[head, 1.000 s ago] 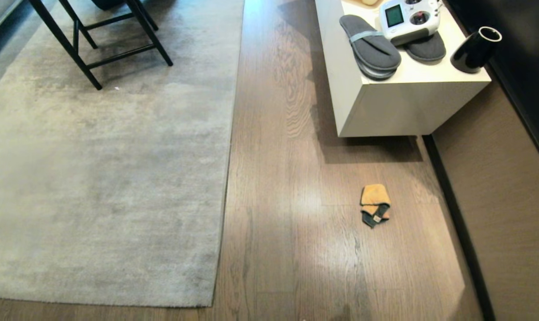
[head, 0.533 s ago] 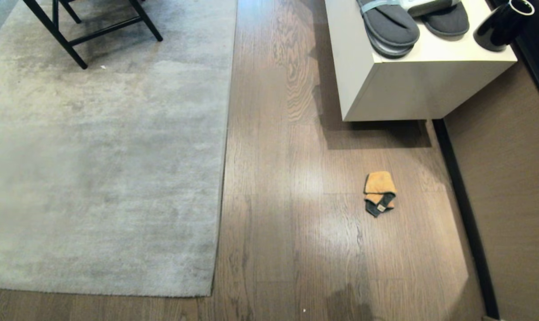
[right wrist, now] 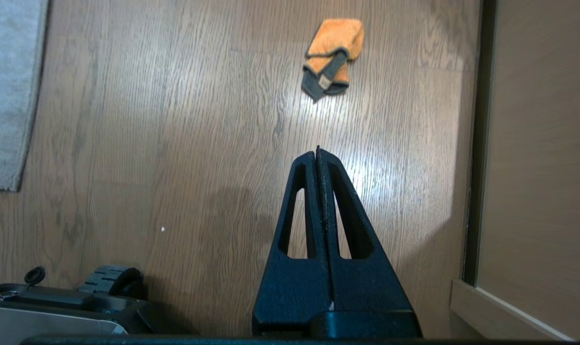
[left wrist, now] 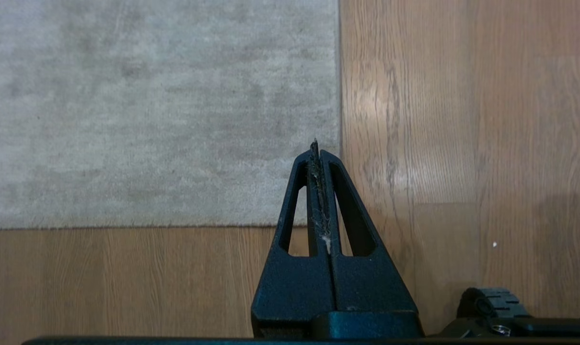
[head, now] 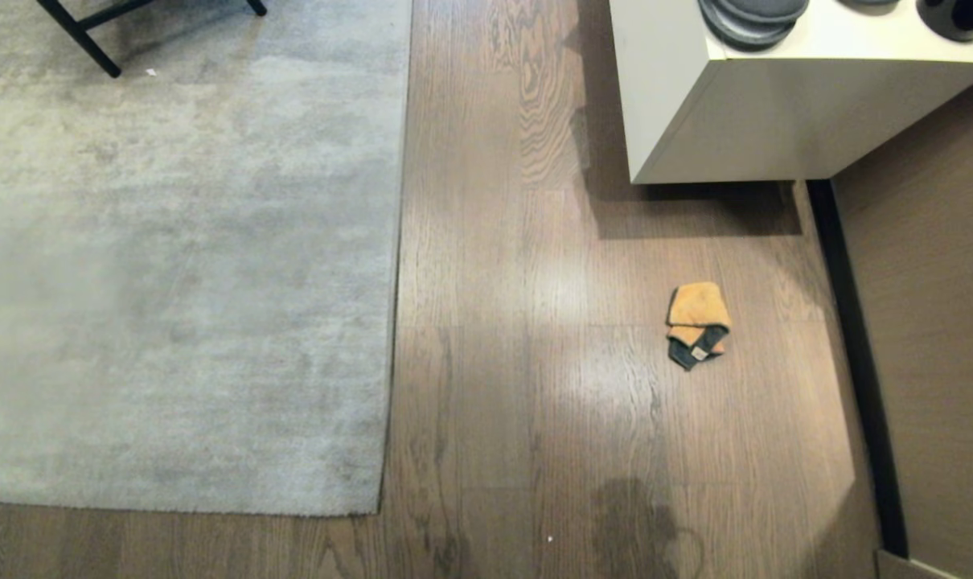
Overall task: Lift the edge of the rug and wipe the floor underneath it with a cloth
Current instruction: Pick up the rag
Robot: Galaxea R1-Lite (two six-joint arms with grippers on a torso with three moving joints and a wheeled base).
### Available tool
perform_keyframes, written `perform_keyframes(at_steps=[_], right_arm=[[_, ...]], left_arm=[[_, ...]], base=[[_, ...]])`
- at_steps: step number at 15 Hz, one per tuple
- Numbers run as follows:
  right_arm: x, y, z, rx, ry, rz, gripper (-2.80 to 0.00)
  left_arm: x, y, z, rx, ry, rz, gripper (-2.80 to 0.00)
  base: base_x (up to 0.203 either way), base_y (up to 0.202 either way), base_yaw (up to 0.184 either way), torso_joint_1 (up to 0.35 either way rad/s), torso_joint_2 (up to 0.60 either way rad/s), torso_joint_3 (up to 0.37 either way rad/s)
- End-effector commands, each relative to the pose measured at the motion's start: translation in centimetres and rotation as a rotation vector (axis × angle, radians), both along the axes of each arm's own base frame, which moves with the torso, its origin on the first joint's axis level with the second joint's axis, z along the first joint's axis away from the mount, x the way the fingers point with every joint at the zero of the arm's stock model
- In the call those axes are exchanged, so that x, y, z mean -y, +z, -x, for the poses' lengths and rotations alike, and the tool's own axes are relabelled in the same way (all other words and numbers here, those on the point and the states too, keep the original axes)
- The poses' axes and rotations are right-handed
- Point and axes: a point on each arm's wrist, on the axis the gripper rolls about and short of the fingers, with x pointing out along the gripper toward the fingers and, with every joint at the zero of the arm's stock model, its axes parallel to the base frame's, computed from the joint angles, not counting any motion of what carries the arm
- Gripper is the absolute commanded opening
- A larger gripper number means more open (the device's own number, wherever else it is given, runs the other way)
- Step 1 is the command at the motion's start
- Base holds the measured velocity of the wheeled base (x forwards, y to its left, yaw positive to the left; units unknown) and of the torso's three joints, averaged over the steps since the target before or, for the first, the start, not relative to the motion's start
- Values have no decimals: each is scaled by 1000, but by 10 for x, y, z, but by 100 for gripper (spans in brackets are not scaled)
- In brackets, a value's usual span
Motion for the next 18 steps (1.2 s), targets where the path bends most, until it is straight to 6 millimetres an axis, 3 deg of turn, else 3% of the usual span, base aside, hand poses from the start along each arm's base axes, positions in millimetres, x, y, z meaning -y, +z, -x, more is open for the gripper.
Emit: perform_keyframes(at_steps=[1, 18], right_arm=[[0, 0, 0, -1, 1, 2, -280], [0, 0, 0, -2, 1, 0, -280]], left_arm=[[0, 0, 0, -1, 0, 0, -280], [0, 0, 0, -1, 3, 1, -280]], base=[[0, 0, 0, 8, -2, -196], [0, 0, 0, 2, 2, -196]])
